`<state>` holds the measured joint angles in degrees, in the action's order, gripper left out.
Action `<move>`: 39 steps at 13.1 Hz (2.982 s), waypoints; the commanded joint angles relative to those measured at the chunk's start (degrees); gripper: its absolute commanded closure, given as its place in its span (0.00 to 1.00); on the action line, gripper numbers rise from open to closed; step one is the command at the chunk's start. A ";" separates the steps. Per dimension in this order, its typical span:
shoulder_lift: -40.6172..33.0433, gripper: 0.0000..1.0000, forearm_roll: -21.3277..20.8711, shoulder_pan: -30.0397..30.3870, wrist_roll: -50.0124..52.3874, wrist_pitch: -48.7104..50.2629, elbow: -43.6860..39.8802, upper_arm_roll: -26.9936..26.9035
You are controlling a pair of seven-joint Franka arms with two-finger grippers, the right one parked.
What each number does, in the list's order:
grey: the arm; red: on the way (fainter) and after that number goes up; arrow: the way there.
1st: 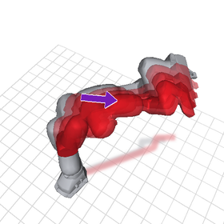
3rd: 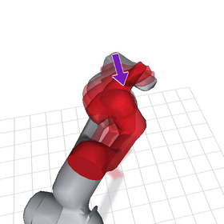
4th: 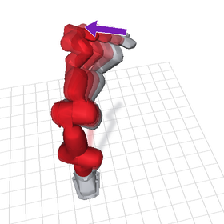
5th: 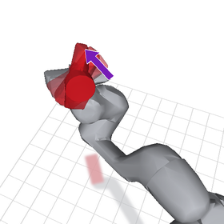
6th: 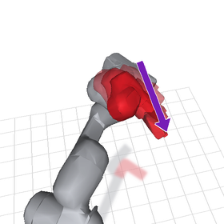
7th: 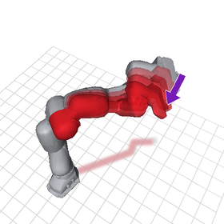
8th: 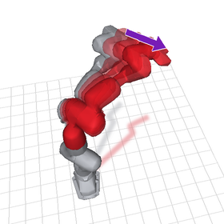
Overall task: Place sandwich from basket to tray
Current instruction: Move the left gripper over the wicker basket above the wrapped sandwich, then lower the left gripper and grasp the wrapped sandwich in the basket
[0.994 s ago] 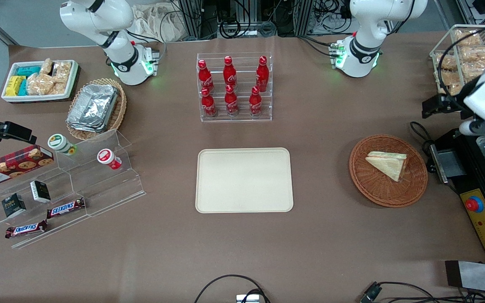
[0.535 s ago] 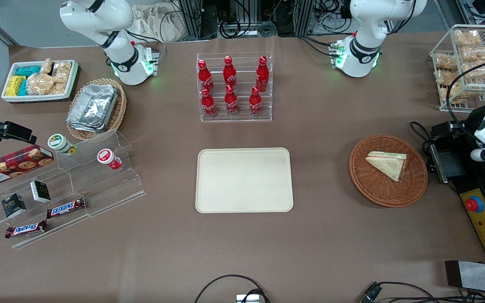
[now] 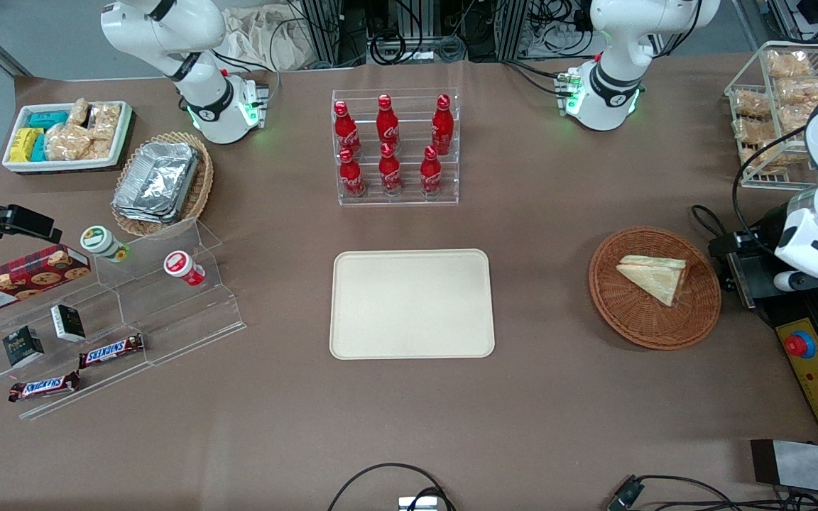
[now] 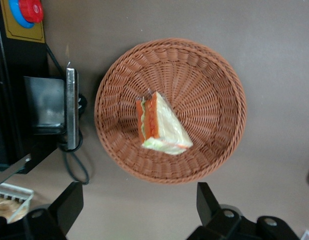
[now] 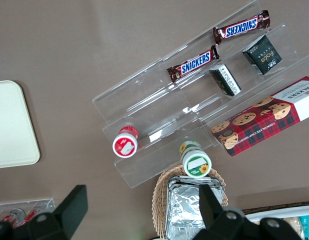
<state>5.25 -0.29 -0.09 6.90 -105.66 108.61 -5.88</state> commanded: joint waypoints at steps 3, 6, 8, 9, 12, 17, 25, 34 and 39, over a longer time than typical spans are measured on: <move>-5.07 0.00 1.08 0.71 8.46 -15.95 15.47 -0.01; -4.63 0.00 3.18 0.71 13.13 -21.42 18.21 0.08; -4.54 0.00 3.89 0.62 13.66 -22.65 19.26 0.08; -4.54 0.00 4.85 0.71 14.53 -24.40 20.31 0.08; -4.46 0.00 5.74 0.62 17.08 -30.90 24.53 0.08; -2.18 0.00 5.83 0.53 20.60 -42.58 30.60 0.17; 2.92 0.00 6.09 -0.08 22.80 -51.57 32.45 0.43; 3.02 0.73 6.00 -1.67 25.18 -50.96 31.66 1.13; -1.54 0.75 -1.00 -2.81 24.56 -41.32 28.16 1.48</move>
<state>7.11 2.69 -2.70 31.24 -152.75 138.65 -4.41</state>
